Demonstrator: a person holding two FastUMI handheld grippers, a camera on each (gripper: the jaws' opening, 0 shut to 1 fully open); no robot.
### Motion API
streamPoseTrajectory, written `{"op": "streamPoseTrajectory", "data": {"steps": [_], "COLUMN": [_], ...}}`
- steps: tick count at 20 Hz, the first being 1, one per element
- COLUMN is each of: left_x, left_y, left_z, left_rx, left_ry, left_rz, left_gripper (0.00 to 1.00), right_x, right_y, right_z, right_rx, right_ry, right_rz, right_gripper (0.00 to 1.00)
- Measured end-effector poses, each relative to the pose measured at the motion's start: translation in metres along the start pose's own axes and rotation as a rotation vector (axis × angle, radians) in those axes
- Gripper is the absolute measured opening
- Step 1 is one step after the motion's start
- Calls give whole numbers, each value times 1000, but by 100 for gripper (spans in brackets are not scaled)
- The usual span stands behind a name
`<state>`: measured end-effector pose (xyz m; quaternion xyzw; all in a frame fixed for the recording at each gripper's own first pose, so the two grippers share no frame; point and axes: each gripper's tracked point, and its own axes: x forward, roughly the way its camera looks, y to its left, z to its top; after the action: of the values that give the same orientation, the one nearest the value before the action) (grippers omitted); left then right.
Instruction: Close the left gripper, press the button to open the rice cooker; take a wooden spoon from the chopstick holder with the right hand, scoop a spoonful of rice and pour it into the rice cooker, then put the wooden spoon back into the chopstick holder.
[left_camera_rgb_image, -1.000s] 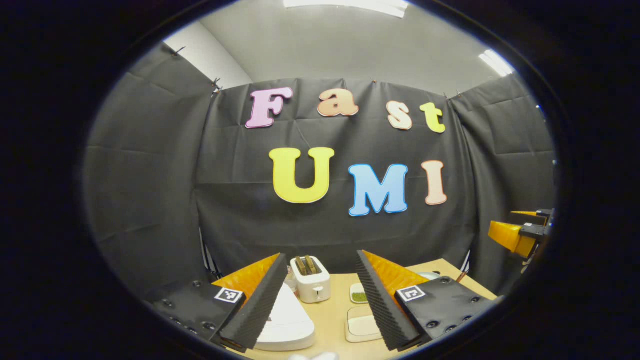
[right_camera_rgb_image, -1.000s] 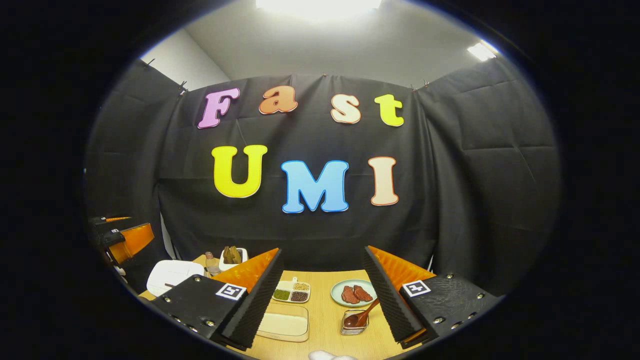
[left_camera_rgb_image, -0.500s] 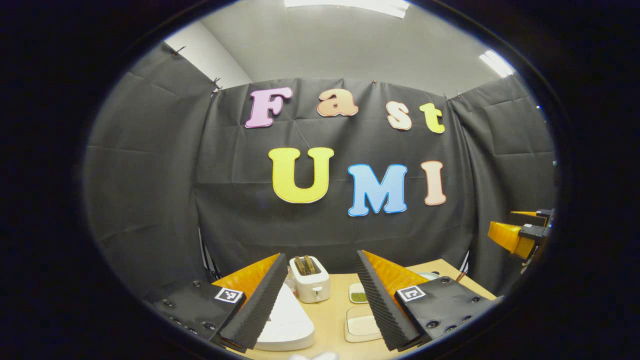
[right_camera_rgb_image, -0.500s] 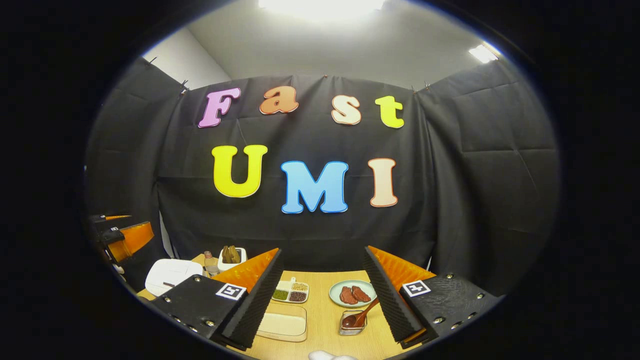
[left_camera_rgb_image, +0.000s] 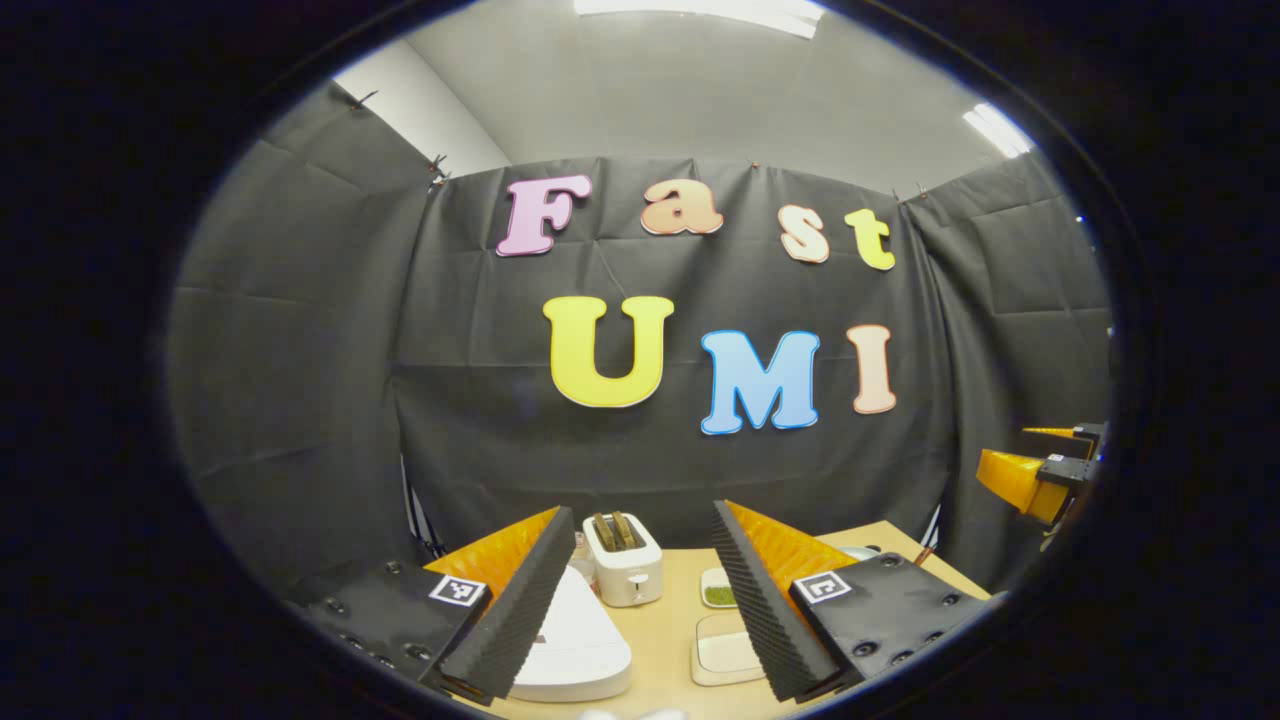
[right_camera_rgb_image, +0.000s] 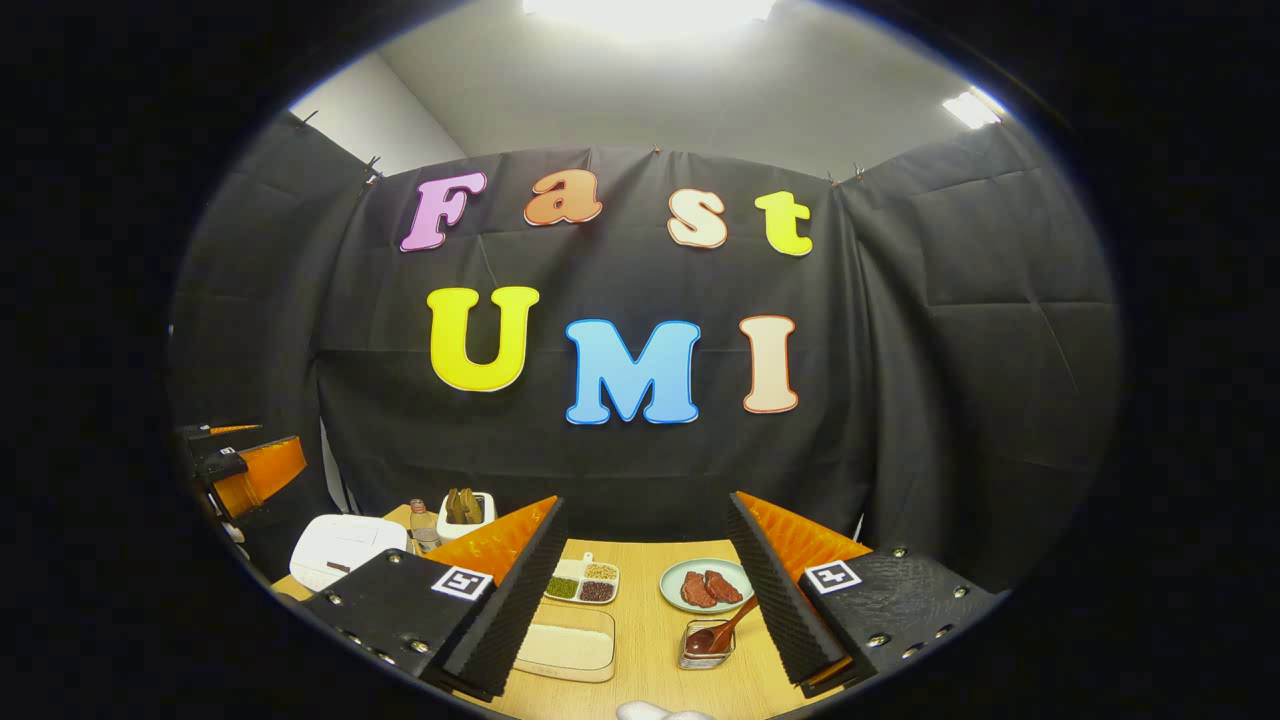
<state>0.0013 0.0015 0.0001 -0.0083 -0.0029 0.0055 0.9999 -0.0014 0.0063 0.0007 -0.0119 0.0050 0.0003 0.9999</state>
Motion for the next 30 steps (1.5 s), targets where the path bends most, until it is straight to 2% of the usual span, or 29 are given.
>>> {"op": "streamPoseTrajectory", "data": {"steps": [5, 9, 11, 13, 17, 20, 27, 30], "left_x": [0, 3, 5, 9, 15, 25, 53, 63], "left_y": [1, 2, 12, 12, 13, 28, 95, 120], "left_z": [-2, -10, -20, -32, -26, -44, -140, -182], "left_rx": [4, -28, -36, -28, 55, 42, -24, -58], "left_ry": [3, 29, 58, 99, 40, 56, 216, 295], "left_rz": [5, 3, 35, 29, 31, 77, 268, 327], "left_gripper": [96, 51, 29, 11, 8, 8, 8, 8], "right_x": [0, -2, -1, 0, 1, 2, -2, -4], "right_y": [-3, 4, 0, -5, -8, -10, -19, -23], "right_z": [-3, -5, -8, -8, -13, -18, -33, -43], "right_rx": [9, 51, 57, 43, 32, 11, -54, -66], "right_ry": [10, 15, 21, 22, 42, 62, 116, 145], "right_rz": [-6, 25, 22, 11, 4, -1, -26, -34], "right_gripper": [97, 98, 98, 98, 98, 98, 98, 98]}}
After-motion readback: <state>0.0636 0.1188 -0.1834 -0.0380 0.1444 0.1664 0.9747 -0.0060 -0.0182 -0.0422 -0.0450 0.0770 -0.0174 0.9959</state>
